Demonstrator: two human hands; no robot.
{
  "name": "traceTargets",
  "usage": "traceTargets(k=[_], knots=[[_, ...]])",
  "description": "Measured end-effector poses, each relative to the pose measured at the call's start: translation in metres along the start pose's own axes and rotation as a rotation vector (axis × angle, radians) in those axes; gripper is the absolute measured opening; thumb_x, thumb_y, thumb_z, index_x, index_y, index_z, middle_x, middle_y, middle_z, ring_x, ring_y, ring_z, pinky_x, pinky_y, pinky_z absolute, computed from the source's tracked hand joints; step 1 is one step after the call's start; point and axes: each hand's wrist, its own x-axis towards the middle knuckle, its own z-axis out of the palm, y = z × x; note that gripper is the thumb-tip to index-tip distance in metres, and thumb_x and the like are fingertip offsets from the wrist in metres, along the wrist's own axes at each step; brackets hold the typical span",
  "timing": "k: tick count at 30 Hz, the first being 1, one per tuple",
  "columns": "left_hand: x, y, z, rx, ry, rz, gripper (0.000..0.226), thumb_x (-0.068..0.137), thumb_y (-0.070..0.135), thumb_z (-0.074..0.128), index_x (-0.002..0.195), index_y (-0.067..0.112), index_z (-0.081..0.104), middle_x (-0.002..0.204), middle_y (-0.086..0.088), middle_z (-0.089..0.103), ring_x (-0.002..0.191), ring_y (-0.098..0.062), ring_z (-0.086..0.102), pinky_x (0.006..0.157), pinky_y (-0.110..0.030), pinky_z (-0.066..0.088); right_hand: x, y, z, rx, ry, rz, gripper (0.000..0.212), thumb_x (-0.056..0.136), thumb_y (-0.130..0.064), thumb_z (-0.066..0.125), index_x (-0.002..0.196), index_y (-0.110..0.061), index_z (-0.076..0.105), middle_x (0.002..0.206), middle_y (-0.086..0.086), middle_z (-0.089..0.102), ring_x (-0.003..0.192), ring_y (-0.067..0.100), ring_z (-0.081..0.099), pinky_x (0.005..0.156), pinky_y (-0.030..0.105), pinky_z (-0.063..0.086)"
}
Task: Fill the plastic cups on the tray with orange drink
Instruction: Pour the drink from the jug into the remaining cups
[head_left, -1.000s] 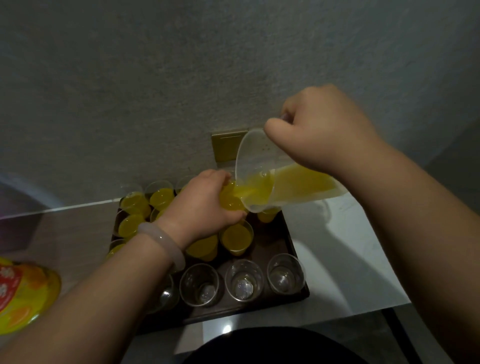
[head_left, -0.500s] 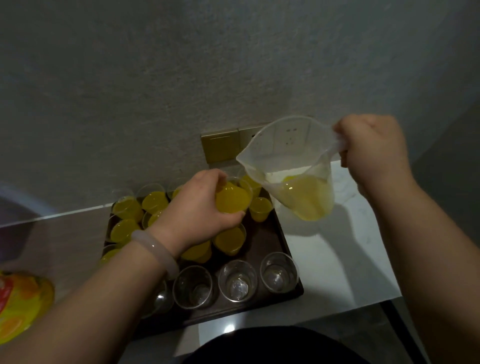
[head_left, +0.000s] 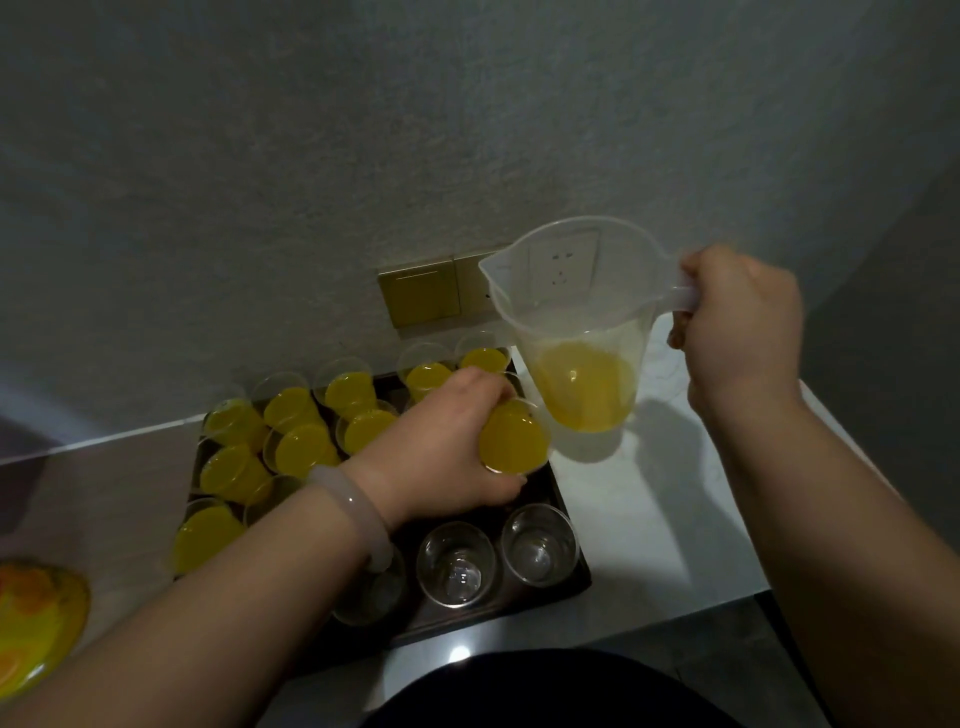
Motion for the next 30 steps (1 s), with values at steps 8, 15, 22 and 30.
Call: traceTargets(k=[8,15,22,30], knots=[[0.022,-0.010,0.004,0.317,-0.172,0.136,0.078,0.072,0.051,0.072,0.139,0.028,0.039,0.128,0.006,0.041,0.118,-0.014,0.032,0.097,-0.026,0.036,0.001,0.006,-0.002,-0.007,0.040,-0.040,0.040,0.069,-0.033,0.047,0.067,0.007,0.046,0.063,0.032,0.040,0.058,0.028,0.037,0.055,0.056,0.040],[0.040,-0.019,0.015,0.538,-0.313,0.274,0.080,0.073,0.048,0.072,0.142,0.029,0.034,0.139,0.007,0.037,0.125,-0.017,0.029,0.103,-0.032,0.031,-0.004,0.013,-0.004,-0.061,0.034,-0.073,0.044,0.077,-0.026,0.046,0.069,0.017,0.052,0.064,0.032,0.044,0.057,0.027,0.040,0.057,0.049,0.042],[0.046,-0.025,0.021,0.573,-0.351,0.303,0.074,0.078,0.048,0.067,0.142,0.032,0.035,0.141,0.008,0.037,0.130,-0.020,0.024,0.106,-0.036,0.021,-0.006,0.019,-0.003,-0.067,0.049,-0.041,0.046,0.076,-0.029,0.046,0.071,0.016,0.052,0.066,0.034,0.044,0.059,0.028,0.040,0.059,0.048,0.041],[0.046,-0.022,0.020,0.597,-0.391,0.269,0.077,0.081,0.042,0.067,0.147,0.033,0.028,0.148,0.010,0.032,0.135,-0.020,0.021,0.110,-0.041,0.018,-0.010,0.020,-0.005,-0.129,0.047,-0.099,0.046,0.078,-0.027,0.045,0.072,0.017,0.054,0.071,0.036,0.048,0.064,0.042,0.044,0.059,0.046,0.038]])
